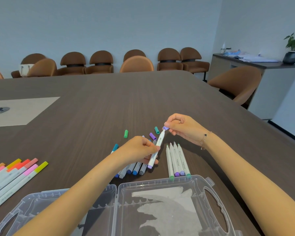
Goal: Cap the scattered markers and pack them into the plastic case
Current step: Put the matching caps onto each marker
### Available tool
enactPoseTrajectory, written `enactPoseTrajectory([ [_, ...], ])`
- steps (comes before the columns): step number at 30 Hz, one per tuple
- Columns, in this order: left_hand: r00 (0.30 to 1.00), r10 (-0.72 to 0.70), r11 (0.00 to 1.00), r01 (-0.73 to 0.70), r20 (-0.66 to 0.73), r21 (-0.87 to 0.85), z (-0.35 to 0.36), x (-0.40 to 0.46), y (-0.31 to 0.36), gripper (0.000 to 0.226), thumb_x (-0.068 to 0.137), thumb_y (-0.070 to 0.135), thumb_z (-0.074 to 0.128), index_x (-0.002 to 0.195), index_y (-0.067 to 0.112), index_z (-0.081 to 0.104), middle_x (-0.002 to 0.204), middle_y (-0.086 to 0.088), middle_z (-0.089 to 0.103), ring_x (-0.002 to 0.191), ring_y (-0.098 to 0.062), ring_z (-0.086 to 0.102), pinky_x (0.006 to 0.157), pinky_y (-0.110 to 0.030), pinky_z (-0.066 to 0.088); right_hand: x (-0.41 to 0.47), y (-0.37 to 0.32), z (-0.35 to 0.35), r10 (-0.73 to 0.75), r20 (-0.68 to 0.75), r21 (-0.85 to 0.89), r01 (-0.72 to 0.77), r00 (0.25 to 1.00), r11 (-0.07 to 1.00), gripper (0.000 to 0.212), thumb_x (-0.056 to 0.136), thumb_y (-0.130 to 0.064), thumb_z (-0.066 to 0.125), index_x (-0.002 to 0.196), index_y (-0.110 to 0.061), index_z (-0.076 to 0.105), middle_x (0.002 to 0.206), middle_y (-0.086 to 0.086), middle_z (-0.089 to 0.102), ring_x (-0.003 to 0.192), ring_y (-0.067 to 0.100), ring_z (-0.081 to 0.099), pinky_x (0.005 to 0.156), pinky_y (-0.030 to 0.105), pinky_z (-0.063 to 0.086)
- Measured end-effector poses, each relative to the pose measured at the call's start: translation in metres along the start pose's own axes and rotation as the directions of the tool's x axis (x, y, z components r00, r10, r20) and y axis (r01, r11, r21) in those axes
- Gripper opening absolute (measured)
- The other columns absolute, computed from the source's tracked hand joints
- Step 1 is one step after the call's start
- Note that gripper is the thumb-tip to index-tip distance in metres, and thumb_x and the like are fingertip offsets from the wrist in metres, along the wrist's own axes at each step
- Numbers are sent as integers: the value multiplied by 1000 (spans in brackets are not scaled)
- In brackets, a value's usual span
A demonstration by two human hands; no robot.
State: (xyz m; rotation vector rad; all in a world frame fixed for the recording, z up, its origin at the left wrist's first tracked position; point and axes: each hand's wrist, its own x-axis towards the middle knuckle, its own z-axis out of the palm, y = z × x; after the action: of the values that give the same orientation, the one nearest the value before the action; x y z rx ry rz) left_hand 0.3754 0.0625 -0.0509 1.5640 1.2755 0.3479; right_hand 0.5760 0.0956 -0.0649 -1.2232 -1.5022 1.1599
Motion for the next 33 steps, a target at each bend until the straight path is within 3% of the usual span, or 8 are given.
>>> enactPoseTrajectory([
  [7, 1000, 10, 1000, -10, -7, 6, 0, -2, 0, 15, 92, 20, 59, 100, 10, 66, 98, -7, 69, 72, -14, 69, 67, -22, 57, 0, 4, 5, -66, -1, -165, 65, 998, 984, 14, 90, -25, 60, 88, -23, 74, 92, 12, 69, 66, 10, 55, 64, 12, 48],
  [14, 995, 51, 997, -56, -82, -60, 10, -5, -1, 23, 94, 18, 56, 109, 6, 68, 99, -7, 68, 73, -14, 69, 65, -18, 55, 2, 2, 14, -124, -27, -180, 118, 992, 977, 18, 91, -29, 57, 98, -26, 73, 91, 9, 71, 78, 26, 59, 71, 15, 53],
  [17, 997, 24, 995, -32, -78, -96, 13, -6, 5, 24, 94, 16, 55, 110, 4, 67, 105, -11, 68, 84, -19, 69, 73, -23, 56, 2, 5, 16, -140, -47, -163, 130, 989, 978, 17, 92, -27, 57, 97, -26, 73, 89, 13, 69, 72, 21, 56, 69, 13, 51],
  [23, 994, -44, 986, 27, -98, -166, 20, -3, 3, 16, 92, 12, 59, 102, 4, 68, 102, -10, 68, 70, -14, 68, 57, -18, 55, 2, 10, 17, -112, -27, -195, 104, 993, 975, 21, 93, -26, 56, 103, -19, 73, 69, -18, 68, 70, 14, 54, 70, 11, 53],
  [25, 975, 7, 999, -15, -222, -37, 23, 2, -1, 16, 90, 19, 62, 89, 6, 71, 91, -9, 71, 67, -17, 69, 64, -22, 58, 4, 13, 18, -104, -19, -212, 97, 994, 972, 24, 93, -29, 55, 106, -19, 72, 84, -11, 71, 70, 12, 55, 64, 10, 50],
  [27, 935, 149, 951, -46, -321, 306, 25, 8, -2, 27, 89, 31, 61, 84, 7, 74, 79, -10, 72, 71, -19, 70, 77, -27, 57, 7, 16, 20, -114, -45, -270, 98, 992, 958, 28, 95, -32, 51, 112, -19, 69, 99, -3, 70, 69, 10, 55, 57, 7, 46],
  [30, 939, 231, 748, -4, -255, 664, 27, 8, -1, 37, 88, 41, 56, 73, 13, 73, 65, -4, 64, 68, -14, 64, 83, -22, 51, 12, 17, 15, -134, -149, -351, 74, 980, 933, 34, 97, -34, 46, 124, -20, 60, 114, -8, 61, 80, 3, 54, 59, 4, 42],
  [33, 951, 238, 646, -4, -197, 764, 27, 10, -6, 41, 88, 43, 55, 53, 21, 57, 55, 4, 54, 61, -7, 55, 82, -18, 44, 14, 22, 0, -141, -274, -343, 41, 951, 939, 30, 97, -29, 48, 121, -18, 62, 118, -6, 60, 96, 4, 53, 72, 6, 43],
])
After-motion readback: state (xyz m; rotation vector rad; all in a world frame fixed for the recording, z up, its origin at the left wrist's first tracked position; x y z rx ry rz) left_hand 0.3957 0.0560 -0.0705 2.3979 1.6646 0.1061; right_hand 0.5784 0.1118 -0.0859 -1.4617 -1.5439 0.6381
